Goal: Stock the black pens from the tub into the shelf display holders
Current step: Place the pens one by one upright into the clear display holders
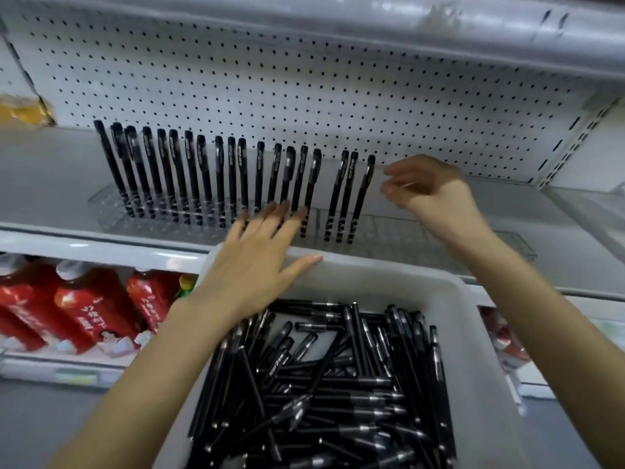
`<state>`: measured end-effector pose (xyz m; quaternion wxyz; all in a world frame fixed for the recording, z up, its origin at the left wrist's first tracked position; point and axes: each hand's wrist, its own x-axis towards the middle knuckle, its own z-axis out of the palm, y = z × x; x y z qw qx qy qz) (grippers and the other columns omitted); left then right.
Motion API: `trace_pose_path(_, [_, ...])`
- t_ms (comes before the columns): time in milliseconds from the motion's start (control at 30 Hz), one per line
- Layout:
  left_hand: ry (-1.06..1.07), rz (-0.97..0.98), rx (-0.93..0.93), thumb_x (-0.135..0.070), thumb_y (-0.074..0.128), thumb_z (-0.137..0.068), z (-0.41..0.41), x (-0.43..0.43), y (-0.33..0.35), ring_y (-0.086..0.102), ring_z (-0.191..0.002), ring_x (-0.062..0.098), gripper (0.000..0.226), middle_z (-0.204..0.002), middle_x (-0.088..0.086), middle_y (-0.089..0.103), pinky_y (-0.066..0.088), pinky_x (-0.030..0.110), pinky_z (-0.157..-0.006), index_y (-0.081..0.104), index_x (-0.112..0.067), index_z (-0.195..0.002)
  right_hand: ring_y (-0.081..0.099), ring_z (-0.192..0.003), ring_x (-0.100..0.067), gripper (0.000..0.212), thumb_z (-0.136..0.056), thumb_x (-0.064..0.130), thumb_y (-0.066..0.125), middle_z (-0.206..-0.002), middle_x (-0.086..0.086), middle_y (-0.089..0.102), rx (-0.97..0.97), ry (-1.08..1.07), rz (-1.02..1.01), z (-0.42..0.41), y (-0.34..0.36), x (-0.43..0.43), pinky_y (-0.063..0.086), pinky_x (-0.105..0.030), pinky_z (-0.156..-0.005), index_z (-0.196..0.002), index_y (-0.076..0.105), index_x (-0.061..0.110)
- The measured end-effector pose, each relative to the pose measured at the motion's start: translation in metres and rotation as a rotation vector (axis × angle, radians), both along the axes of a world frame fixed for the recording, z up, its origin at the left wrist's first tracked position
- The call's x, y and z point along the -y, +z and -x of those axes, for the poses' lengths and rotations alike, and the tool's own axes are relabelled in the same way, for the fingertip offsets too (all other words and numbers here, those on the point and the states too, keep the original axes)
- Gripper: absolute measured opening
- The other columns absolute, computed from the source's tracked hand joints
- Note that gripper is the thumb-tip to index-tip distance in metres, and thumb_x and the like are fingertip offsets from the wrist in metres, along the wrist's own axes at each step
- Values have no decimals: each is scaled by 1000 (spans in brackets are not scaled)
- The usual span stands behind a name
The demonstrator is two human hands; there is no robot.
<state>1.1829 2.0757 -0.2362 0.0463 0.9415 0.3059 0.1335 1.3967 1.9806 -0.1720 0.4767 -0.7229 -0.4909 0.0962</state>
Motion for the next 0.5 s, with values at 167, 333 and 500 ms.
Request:
trace_pose_path(167, [29, 128, 68, -67, 16, -84, 25, 13, 18, 5, -144, 10, 77, -158, -3, 9, -1, 33, -116, 7, -30, -151, 67, -79, -9, 13, -81, 16, 71, -88, 4, 71, 46, 287, 163, 52, -24, 38, 55, -29, -79, -93, 69, 19])
trace_pose_path(333, [95, 193, 83, -69, 16, -79, 62, 31, 5, -1, -144, 7, 81, -159, -6, 2, 0, 35, -118, 6, -32, -151, 65, -84, -3, 16, -78, 27, 75, -89, 10, 72, 166, 519, 447, 83, -65, 40, 52, -28, -83, -93, 73, 21])
trace_pose_path(500, [166, 237, 131, -69, 19, -78, 82, 35, -14, -3, -144, 8, 86, -159, -3, -2, 0, 30, -117, 5, -27, -151, 64, -83, 0, 23, -77, 32, 75, -89, 11, 72, 131, 560, 492, 104, -85, 30, 51, -22, -81, -95, 74, 19])
